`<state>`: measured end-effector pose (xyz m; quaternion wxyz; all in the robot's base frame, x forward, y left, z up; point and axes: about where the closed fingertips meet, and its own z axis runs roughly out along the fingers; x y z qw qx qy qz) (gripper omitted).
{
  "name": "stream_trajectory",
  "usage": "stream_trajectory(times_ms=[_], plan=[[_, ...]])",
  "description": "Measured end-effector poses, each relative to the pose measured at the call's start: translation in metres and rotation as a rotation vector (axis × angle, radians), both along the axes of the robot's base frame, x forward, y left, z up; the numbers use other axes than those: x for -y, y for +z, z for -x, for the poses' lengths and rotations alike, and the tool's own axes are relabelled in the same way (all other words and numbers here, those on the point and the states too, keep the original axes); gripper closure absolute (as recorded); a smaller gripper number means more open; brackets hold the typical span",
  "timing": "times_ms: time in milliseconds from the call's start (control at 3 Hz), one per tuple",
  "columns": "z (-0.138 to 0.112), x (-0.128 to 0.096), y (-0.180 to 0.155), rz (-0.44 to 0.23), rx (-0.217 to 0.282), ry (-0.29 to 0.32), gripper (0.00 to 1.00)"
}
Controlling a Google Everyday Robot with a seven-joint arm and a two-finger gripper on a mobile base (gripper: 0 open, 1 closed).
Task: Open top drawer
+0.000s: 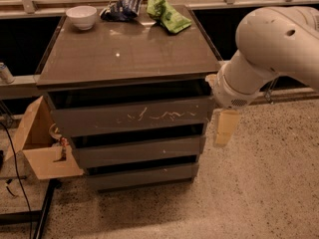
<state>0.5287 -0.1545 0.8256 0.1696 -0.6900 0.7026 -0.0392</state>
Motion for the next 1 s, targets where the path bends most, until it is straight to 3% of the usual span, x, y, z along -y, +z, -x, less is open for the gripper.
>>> stream_trajectory(times_ms=[1000], plan=[[-0.062,-0.04,-0.075,-0.085,0.034,0.124,0.0]])
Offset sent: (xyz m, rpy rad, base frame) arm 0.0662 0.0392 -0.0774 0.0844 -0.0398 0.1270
